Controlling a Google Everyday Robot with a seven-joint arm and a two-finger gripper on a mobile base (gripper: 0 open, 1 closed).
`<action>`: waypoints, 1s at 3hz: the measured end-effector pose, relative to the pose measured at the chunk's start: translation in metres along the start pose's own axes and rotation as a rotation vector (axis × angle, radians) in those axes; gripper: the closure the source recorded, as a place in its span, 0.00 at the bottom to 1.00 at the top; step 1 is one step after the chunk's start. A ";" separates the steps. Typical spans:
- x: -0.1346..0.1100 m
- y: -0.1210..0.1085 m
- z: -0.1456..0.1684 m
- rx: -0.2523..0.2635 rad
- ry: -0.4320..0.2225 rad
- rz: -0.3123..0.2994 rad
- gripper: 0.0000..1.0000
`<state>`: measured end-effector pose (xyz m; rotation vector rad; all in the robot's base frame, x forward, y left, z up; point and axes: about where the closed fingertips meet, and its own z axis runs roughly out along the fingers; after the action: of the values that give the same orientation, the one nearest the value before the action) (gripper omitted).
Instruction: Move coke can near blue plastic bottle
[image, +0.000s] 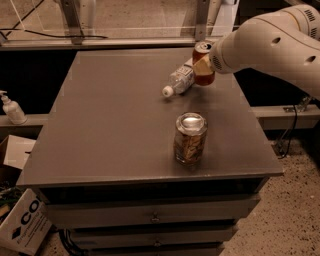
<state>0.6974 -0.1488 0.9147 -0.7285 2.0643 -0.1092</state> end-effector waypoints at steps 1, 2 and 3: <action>0.002 0.009 0.012 -0.053 0.018 -0.008 1.00; 0.004 0.019 0.022 -0.109 0.040 -0.023 1.00; 0.007 0.023 0.028 -0.141 0.059 -0.018 0.82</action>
Offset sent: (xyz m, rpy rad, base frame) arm 0.0115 0.0245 -0.0347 0.0088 0.1403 0.1270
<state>0.7056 -0.1282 0.8852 -0.8390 2.1378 0.0049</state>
